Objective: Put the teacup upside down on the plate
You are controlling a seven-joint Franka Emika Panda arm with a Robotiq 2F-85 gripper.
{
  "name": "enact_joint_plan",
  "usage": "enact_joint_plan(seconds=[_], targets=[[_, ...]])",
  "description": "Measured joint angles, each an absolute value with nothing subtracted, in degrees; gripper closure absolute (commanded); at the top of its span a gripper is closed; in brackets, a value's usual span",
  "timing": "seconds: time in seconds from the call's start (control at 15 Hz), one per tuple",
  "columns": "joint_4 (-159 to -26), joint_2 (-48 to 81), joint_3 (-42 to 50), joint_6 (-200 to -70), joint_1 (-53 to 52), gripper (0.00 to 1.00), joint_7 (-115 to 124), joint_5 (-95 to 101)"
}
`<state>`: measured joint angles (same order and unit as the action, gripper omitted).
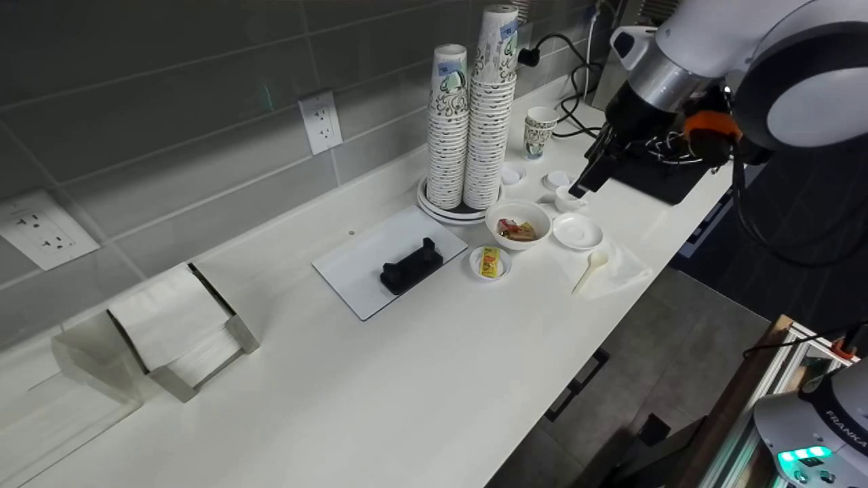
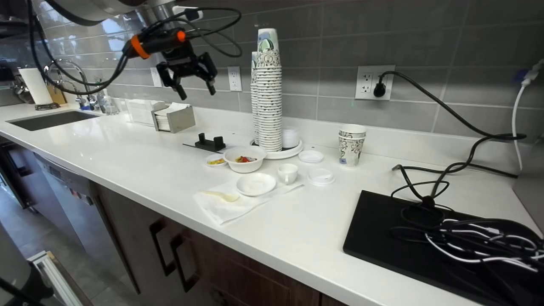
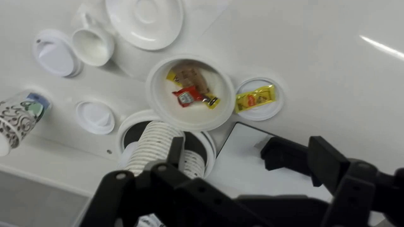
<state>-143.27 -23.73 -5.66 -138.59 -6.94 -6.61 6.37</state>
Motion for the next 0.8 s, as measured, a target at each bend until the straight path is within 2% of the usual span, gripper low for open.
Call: enact_joint_plan(seconds=[0.2, 0.4, 0.6, 0.8], targets=[[-146.52, -23.25, 6.31, -151.96, -7.68, 0.00, -21.02, 6.37], [-151.10, -22.36, 21.02, -164.55, -13.84, 0.00, -35.14, 3.97], [-155.14, -23.99, 35.26, -166.89, -24.81, 0.00, -48.35, -3.61], [-155.70, -28.16, 48.84, -162.91, -33.02, 0.00, -60.34, -9.23]])
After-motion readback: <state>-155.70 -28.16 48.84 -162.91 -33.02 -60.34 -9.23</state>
